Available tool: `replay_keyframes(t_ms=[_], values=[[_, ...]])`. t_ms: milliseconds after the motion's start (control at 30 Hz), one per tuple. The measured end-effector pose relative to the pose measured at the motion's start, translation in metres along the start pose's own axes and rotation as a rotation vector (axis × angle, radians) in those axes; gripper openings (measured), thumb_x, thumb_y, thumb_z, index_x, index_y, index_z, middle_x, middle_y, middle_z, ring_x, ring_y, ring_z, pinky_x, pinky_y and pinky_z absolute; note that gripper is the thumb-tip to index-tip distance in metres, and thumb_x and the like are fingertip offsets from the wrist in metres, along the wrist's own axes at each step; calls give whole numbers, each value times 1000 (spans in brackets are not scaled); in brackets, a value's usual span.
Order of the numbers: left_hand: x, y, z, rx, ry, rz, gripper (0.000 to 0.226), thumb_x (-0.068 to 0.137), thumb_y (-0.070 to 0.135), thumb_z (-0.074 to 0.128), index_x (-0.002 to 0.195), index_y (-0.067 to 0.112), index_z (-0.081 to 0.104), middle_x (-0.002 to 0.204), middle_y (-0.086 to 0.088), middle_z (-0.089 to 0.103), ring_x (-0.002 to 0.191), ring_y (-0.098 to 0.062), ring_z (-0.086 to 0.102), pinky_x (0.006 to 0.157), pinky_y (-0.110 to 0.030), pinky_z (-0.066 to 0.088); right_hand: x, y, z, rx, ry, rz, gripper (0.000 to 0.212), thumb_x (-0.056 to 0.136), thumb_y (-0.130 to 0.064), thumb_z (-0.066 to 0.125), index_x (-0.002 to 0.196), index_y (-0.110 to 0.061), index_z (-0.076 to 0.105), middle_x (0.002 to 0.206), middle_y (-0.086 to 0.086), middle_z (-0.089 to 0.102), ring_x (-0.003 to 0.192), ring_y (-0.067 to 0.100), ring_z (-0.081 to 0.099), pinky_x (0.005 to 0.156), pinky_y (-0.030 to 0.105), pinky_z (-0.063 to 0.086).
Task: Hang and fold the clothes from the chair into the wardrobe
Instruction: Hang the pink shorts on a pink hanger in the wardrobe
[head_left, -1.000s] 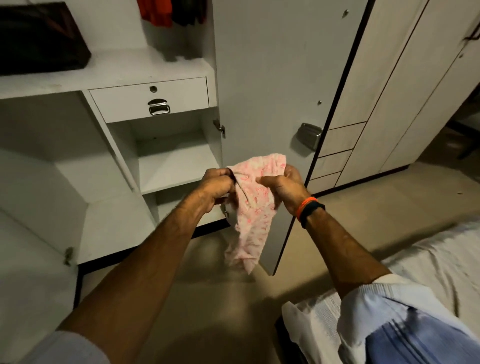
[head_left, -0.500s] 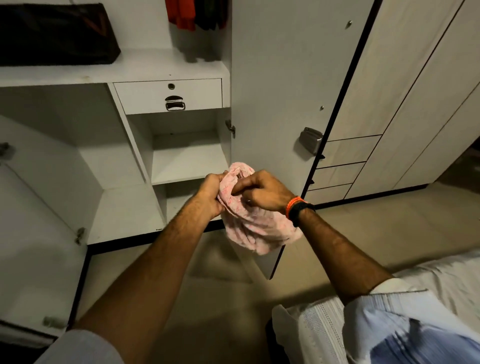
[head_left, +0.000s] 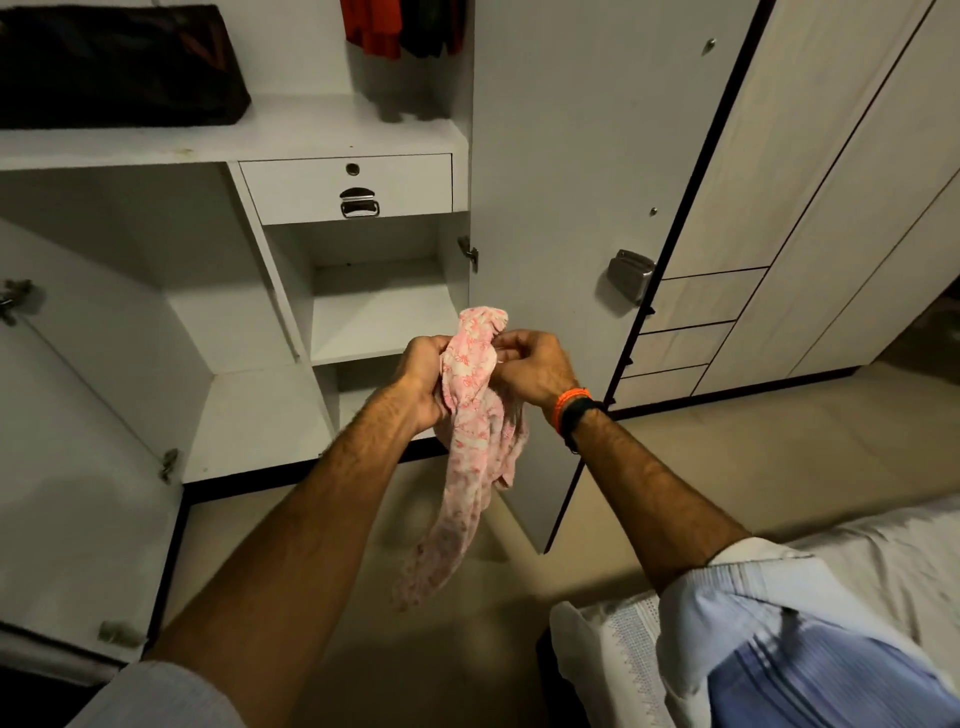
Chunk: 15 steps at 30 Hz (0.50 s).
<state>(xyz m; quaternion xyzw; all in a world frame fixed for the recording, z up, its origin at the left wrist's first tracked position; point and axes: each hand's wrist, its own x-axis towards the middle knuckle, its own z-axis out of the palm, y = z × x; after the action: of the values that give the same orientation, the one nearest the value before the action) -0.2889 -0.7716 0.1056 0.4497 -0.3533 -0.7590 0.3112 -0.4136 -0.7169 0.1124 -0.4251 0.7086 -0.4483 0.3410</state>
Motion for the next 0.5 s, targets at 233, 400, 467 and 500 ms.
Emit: replay_keyframes(t_ms=[233,400,467,500], values=[[-7,7,-16,301,-154,132,22,97,14,49,92,6,68,76,-9,63,65,-18,59,59,-26,46,-4,-10,16,400,-169,-82,43,81,13,65,120,-3,61,105,8,69,91,18,67,74,31,59],[-9,17,-29,537,-10,57,32,98,34,45,95,10,66,75,-4,62,67,-16,59,60,-23,47,2,-17,25,401,-155,-91,42,80,17,59,119,0,59,100,8,68,92,19,64,75,33,58],[-7,21,-31,638,67,63,29,95,34,49,102,10,64,83,-5,66,77,-18,60,72,-30,48,5,-17,26,393,-139,-94,42,81,17,54,119,0,60,101,9,67,95,22,62,82,37,54],[-5,22,-31,670,101,66,29,94,34,53,105,9,62,86,-5,66,79,-18,60,74,-31,49,6,-17,25,374,-134,-90,40,81,15,51,117,-1,62,101,9,67,96,22,61,83,38,54]])
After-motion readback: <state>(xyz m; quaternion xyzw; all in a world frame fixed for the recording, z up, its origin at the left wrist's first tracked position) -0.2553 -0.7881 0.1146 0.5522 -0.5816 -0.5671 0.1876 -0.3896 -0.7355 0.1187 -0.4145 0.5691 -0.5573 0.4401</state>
